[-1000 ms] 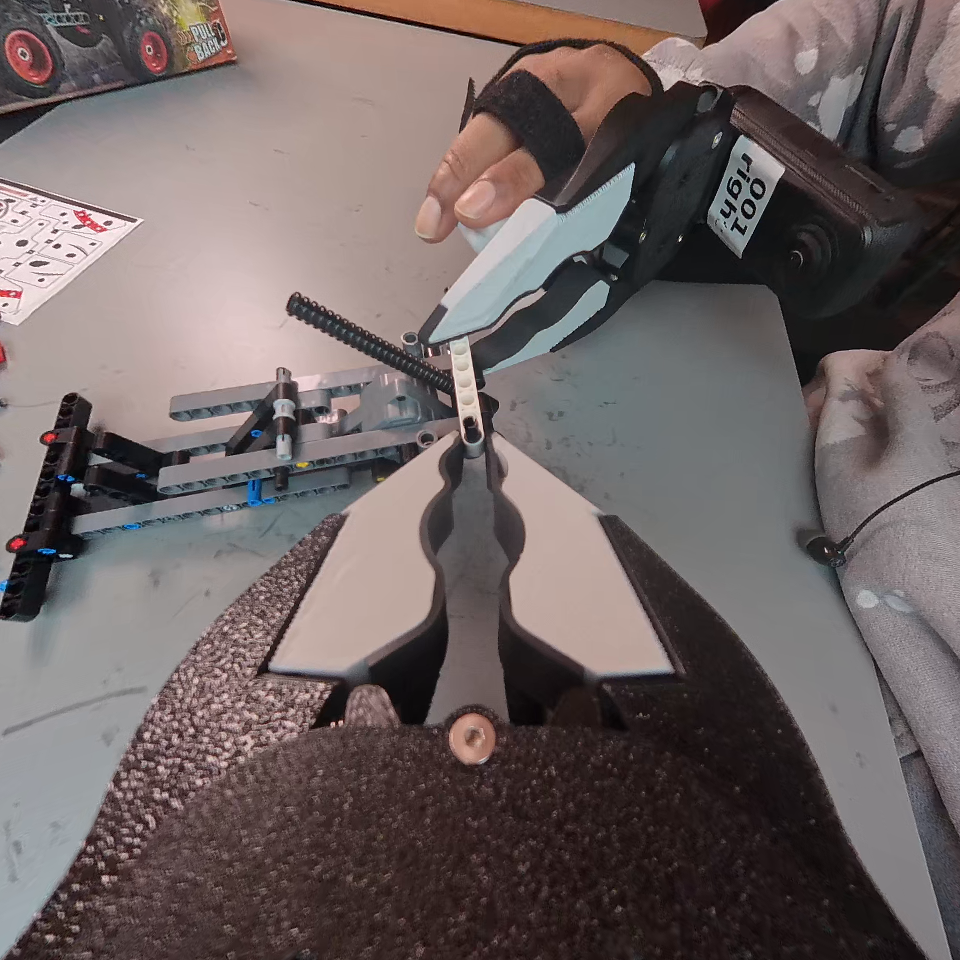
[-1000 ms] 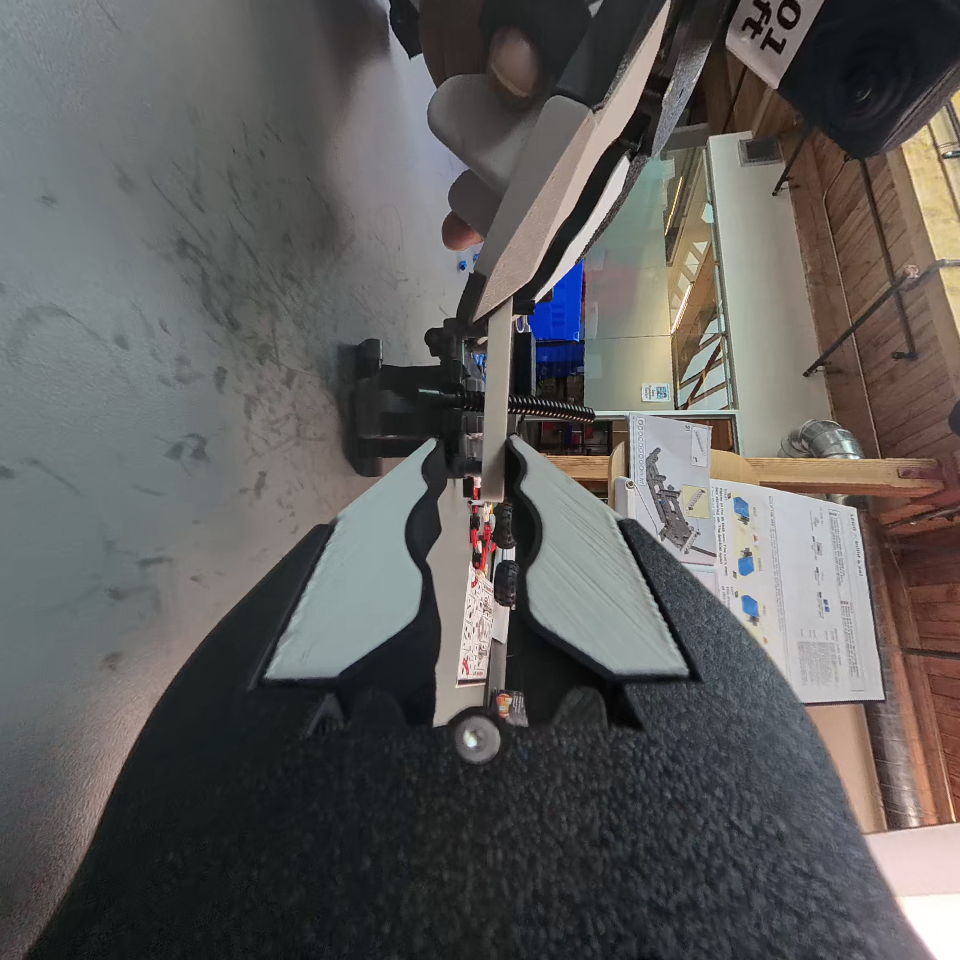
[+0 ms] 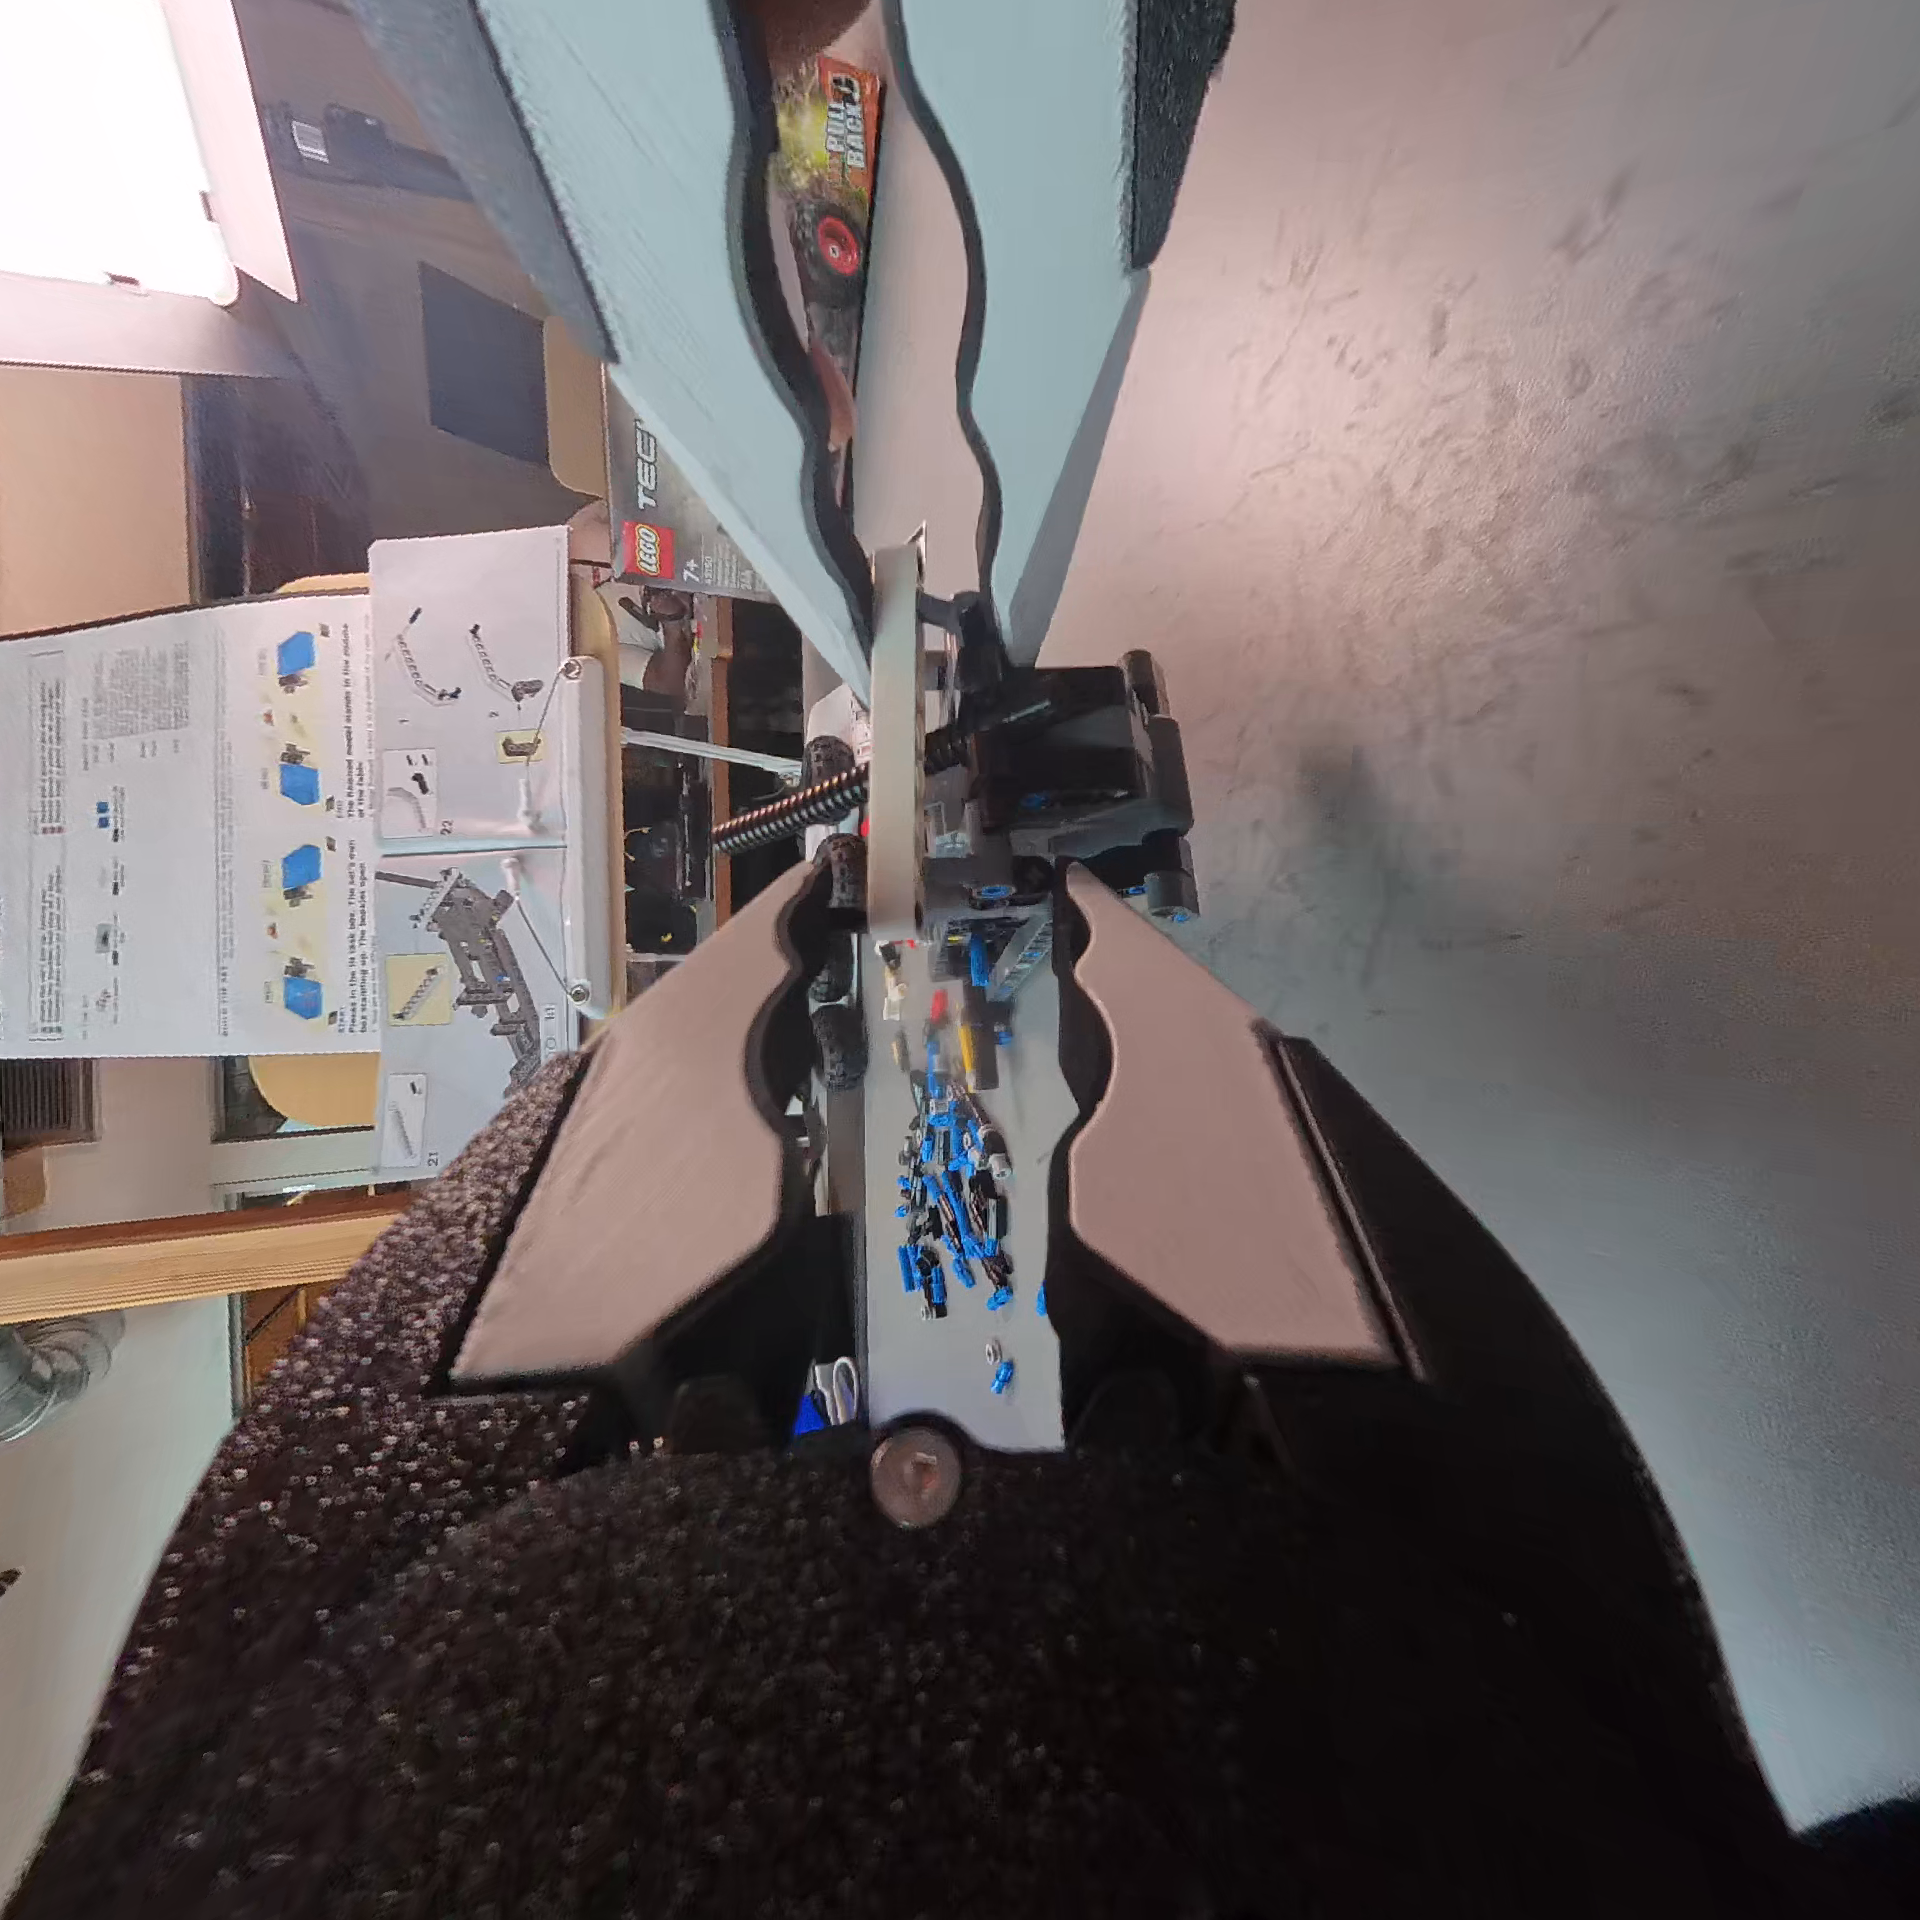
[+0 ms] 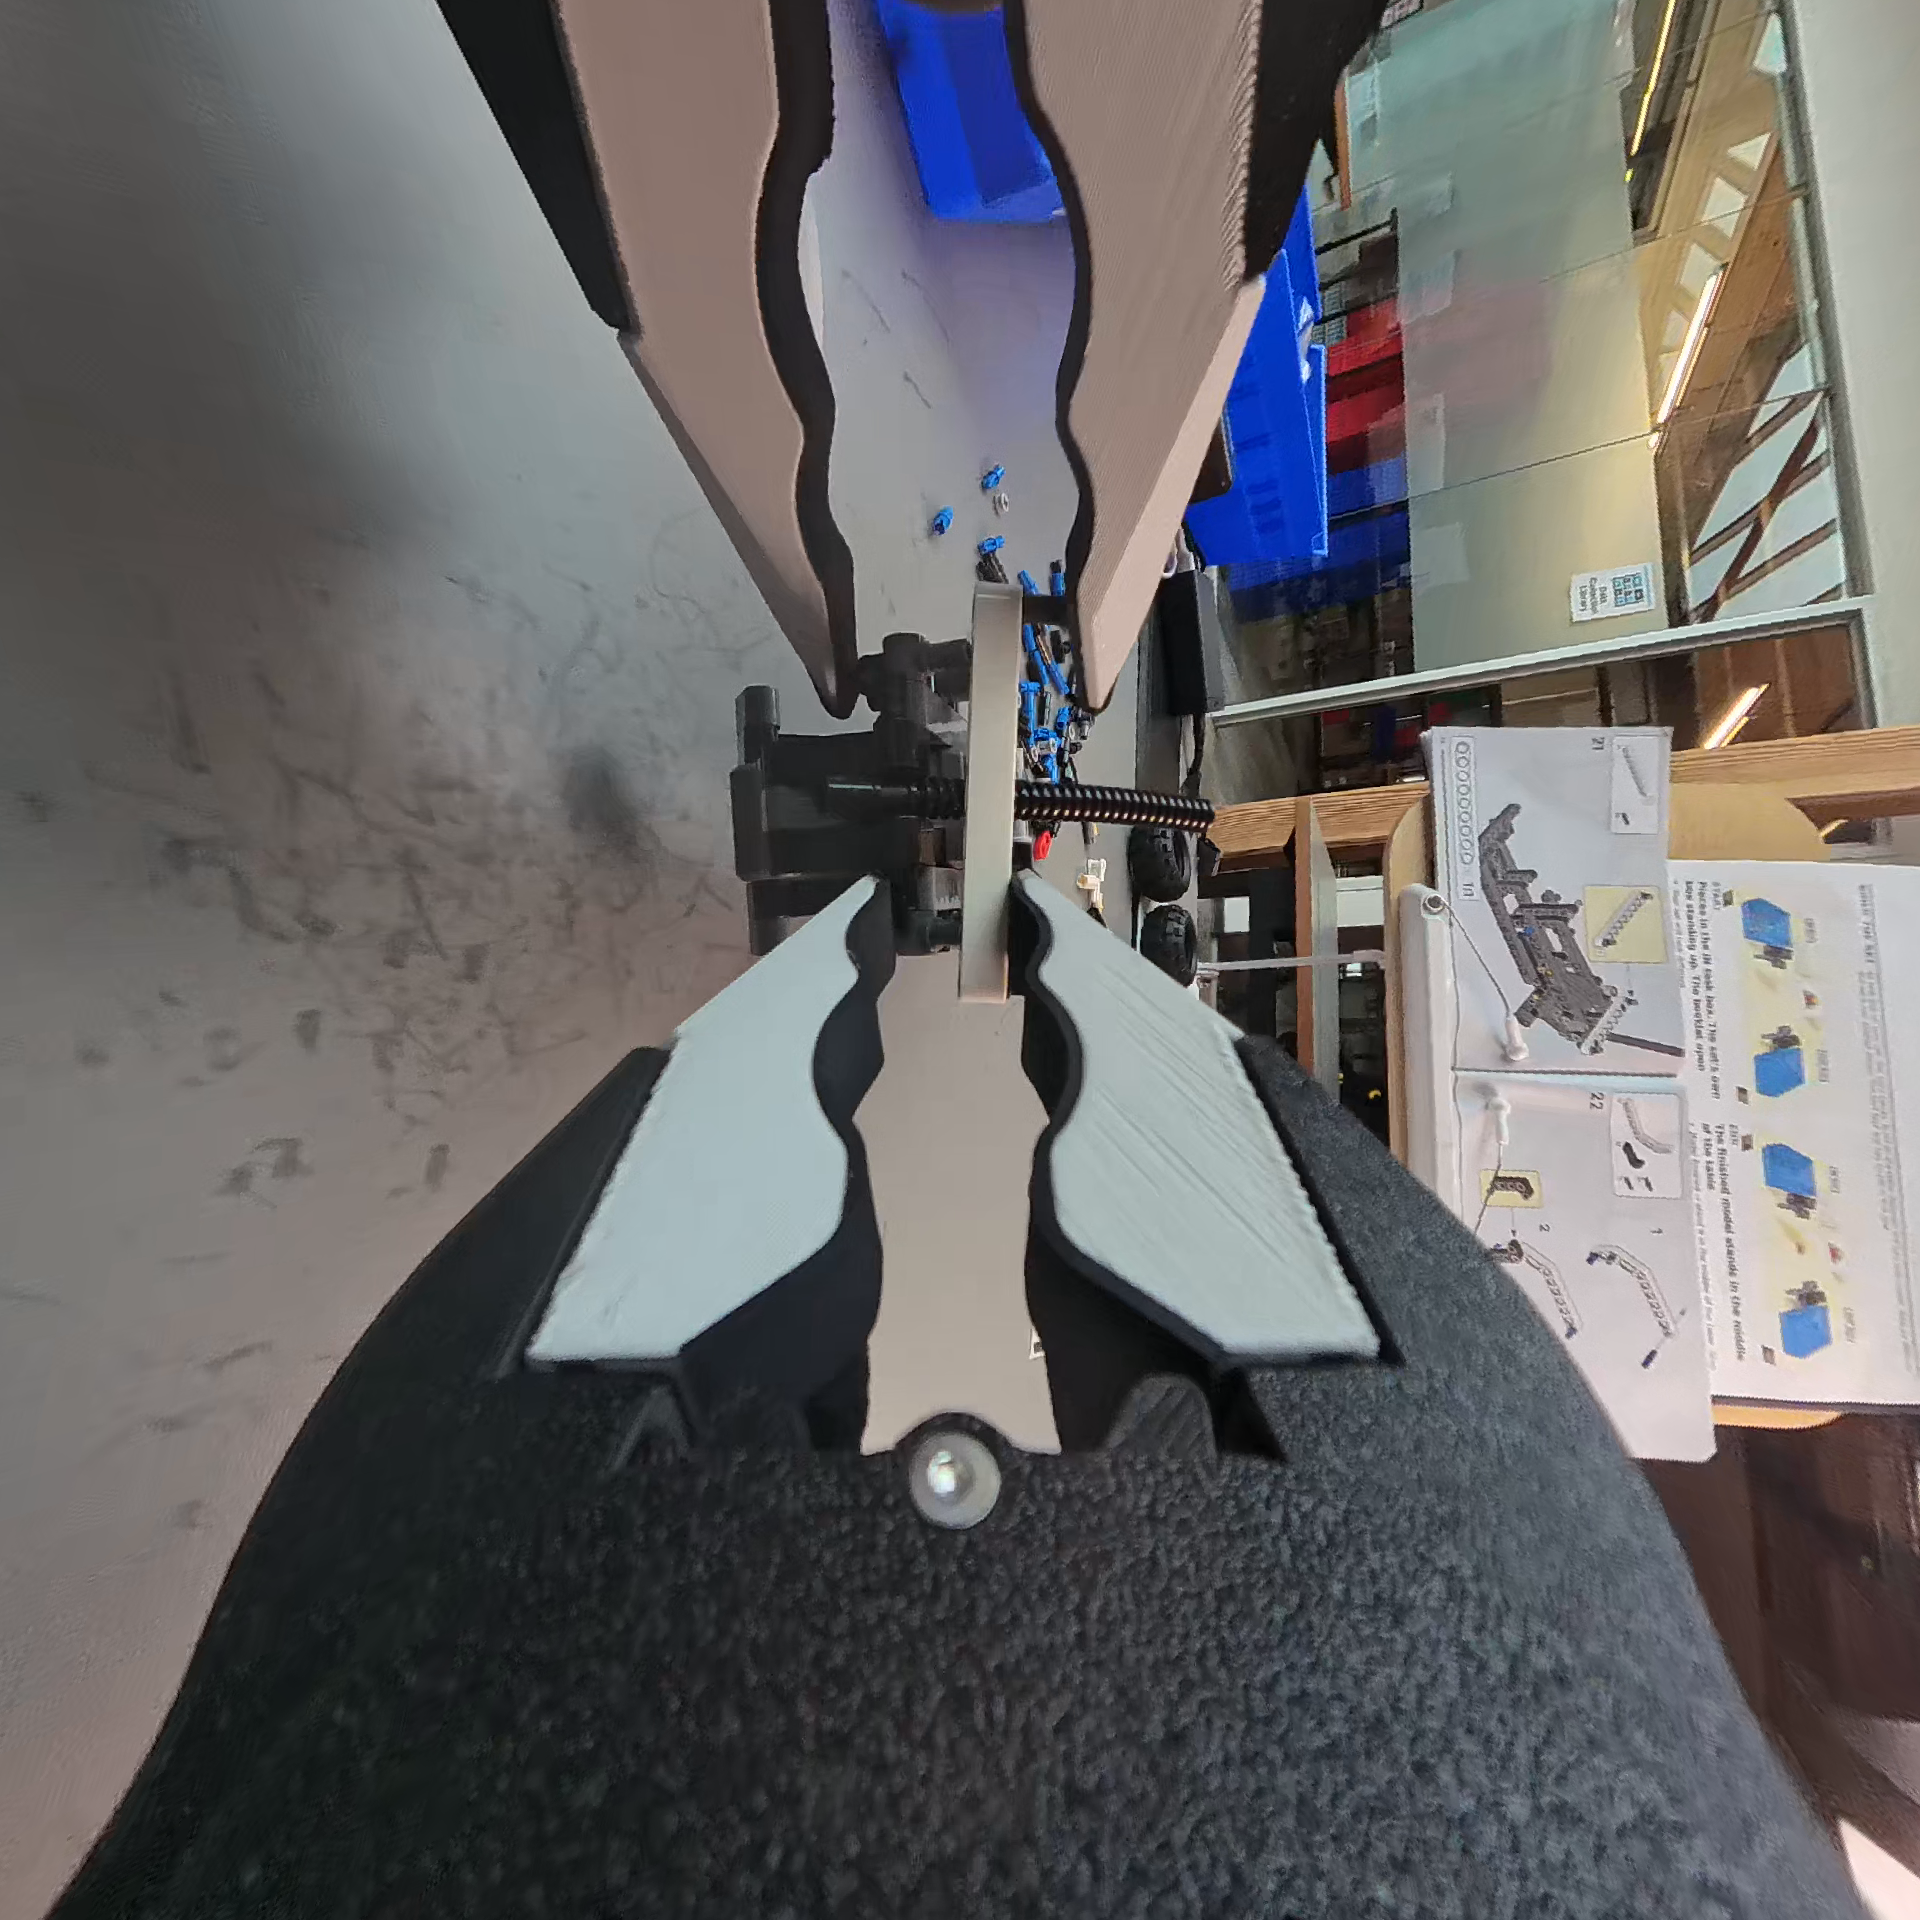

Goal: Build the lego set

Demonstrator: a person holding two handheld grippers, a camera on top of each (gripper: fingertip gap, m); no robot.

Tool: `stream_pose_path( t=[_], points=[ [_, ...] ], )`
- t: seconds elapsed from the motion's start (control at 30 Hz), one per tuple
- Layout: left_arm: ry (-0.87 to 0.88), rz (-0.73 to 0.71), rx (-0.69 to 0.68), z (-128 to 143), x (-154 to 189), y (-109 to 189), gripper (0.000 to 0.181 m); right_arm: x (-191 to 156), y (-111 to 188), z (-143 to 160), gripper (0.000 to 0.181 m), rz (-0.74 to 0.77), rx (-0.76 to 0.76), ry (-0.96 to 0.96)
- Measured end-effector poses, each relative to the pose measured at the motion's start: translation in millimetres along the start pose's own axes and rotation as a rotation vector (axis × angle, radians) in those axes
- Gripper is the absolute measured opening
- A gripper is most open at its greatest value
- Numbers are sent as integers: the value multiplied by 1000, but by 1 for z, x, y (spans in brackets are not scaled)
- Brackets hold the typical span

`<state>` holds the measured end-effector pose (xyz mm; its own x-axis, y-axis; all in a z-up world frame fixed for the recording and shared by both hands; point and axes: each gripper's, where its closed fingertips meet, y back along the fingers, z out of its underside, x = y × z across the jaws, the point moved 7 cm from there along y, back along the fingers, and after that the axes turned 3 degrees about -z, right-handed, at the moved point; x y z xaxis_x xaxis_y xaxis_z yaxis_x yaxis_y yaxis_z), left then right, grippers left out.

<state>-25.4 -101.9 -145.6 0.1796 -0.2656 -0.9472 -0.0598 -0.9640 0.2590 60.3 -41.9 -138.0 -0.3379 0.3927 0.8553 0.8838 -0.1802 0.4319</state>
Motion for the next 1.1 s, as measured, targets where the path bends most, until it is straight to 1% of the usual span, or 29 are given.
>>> stream_pose_path(
  t=[0.17,0.27,0.37,0.63,0.7,0.9,1.0,1.03,1.1],
  points=[
    [-21,23,-47,3,-15,7,45,21,0,-12,21,-84,-20,-23],
    [2,54,-71,6,-27,11,43,33,-1,-17,20,-121,1,-55],
    [31,63,-61,7,-35,16,43,40,0,-18,20,-147,47,-91],
    [55,96,11,3,-36,31,40,38,8,-18,21,-178,152,-108],
    [38,95,20,3,-34,33,38,36,9,-19,22,-187,146,-109],
    [38,92,13,2,-36,34,42,39,11,-22,20,-180,115,-133],
    [99,119,27,2,-39,34,43,38,10,-22,20,-181,118,-145],
    [144,136,42,3,-40,35,44,38,10,-22,20,-181,117,-147],
    [293,170,80,6,-44,39,46,36,9,-22,20,-167,114,-146]
  ],
)
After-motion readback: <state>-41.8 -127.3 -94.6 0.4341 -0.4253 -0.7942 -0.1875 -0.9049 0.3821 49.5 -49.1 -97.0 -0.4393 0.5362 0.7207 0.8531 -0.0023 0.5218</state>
